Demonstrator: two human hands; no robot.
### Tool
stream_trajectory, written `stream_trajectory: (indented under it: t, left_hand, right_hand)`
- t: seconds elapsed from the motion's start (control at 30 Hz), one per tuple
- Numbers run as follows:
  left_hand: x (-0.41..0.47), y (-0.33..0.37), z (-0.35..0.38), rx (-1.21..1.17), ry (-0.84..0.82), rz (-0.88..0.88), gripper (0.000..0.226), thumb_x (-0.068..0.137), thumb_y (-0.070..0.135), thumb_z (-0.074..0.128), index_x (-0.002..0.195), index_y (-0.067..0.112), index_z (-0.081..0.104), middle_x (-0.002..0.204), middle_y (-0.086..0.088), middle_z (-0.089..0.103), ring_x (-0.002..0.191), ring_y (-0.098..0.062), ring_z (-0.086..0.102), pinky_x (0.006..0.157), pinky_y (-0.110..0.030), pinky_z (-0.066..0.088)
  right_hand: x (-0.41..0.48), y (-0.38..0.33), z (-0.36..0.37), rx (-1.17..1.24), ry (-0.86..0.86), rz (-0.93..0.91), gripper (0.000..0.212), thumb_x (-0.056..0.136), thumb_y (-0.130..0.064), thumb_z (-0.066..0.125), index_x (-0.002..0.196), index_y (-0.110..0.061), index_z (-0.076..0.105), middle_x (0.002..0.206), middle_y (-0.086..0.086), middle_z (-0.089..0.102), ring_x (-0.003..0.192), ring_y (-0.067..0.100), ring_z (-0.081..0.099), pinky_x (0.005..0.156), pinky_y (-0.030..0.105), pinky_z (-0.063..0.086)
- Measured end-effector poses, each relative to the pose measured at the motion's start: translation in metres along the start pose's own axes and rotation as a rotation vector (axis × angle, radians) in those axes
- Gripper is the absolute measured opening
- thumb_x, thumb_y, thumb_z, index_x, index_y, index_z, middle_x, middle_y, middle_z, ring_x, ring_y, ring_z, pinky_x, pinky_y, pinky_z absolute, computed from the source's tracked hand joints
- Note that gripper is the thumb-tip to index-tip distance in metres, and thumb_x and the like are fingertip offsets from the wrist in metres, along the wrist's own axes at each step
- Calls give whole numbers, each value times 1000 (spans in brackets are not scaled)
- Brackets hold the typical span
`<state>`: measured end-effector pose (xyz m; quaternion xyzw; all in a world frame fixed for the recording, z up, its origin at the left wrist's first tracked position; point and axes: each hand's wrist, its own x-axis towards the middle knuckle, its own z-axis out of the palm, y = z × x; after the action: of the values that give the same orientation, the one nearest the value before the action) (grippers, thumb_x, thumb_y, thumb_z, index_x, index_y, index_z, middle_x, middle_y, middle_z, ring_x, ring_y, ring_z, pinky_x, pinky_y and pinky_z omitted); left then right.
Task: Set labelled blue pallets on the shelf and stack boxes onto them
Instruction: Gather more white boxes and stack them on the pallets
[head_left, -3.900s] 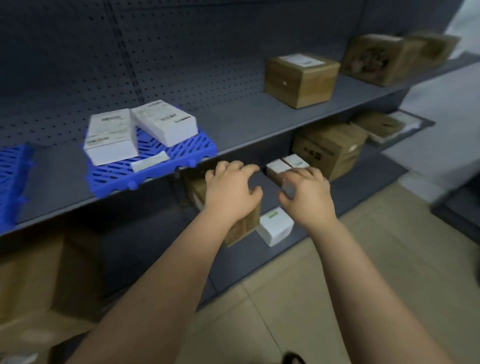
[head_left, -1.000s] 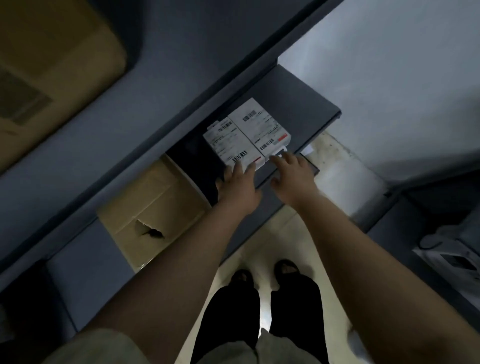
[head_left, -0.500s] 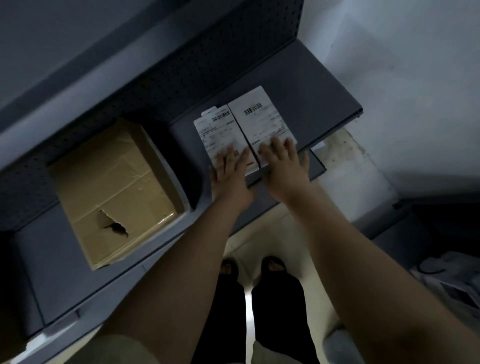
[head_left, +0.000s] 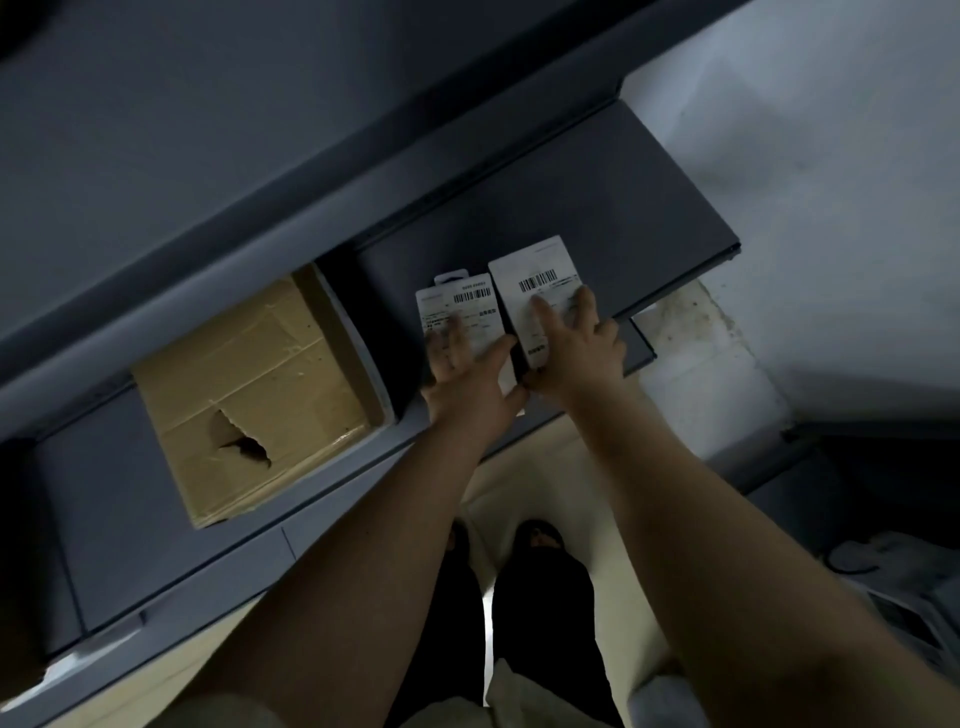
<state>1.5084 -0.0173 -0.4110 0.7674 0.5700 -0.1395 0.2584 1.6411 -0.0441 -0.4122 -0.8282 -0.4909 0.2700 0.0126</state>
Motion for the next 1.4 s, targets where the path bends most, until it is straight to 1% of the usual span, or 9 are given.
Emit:
stream_trajectory:
  t: [0.1,0.3,0.4,0.53,0.73,0.87,1.0,1.27,1.4]
  left_hand:
    - [-2,5,-3,5,32,-5,62,83,60,58,138,49,30,159,-8,-13,143,-40,-11,104,-65,30]
    - [-44,33,-47,-29,142,59,65,84,61,54,141,47,27,159,-6,-10,143,-37,-6,103,-60,30]
    - [-89,37,-72,-21,225,80,66,82,62,56,141,47,29,159,-5,-10,144,-35,-4,101,-59,32]
    - [-155,9,-97,-53,333,22,65,83,60,57,141,48,30,160,-2,-11,144,-33,-4,104,-57,31]
    - [-234,-81,-110,-161,461,-184,57,81,49,61,134,43,38,160,-3,-2,144,-32,0,101,-62,37]
    - [-292,-139,-106,-257,531,-412,55,83,47,58,134,43,39,160,-4,2,143,-31,3,99,-59,37]
    - [-361,-196,-101,-347,625,-649,52,85,45,57,133,45,38,160,-3,4,143,-30,3,97,-57,37]
    - [-532,-339,-80,-544,867,-1003,48,79,46,58,125,48,44,155,-4,23,139,-31,16,101,-55,41]
    - [-645,-431,-78,-550,931,-1107,47,79,43,60,124,47,46,153,-4,25,139,-31,16,103,-50,39]
  right_hand:
    - [-12,6,-5,48,36,13,87,73,-49,68,145,-42,19,157,10,2,130,43,22,106,54,23]
    - [-58,13,-48,251,226,27,71,76,-53,62,140,-43,34,155,-1,18,129,37,25,108,50,21]
    - [-98,2,-74,263,291,-39,71,74,-57,59,140,-43,38,155,-1,21,128,37,29,107,49,22]
    - [-153,-27,-89,269,326,-217,80,64,-65,44,139,-40,42,154,1,27,124,40,35,103,54,30]
    - [-190,-101,-67,139,209,-536,76,65,-58,50,139,-40,43,154,-7,24,119,33,35,94,45,29]
    - [-219,-174,-46,56,71,-750,73,73,-54,65,140,-45,39,156,-10,17,123,29,29,99,41,25]
    - [-267,-245,-18,-32,-16,-951,70,76,-56,64,140,-48,36,157,-12,14,125,29,28,101,40,24]
    - [-422,-384,61,-104,-154,-1340,70,73,-53,64,138,-50,38,157,-11,13,124,25,27,101,39,23]
    - [-531,-480,105,-116,-212,-1476,78,75,-56,61,144,-51,24,156,-9,14,129,29,25,108,44,21]
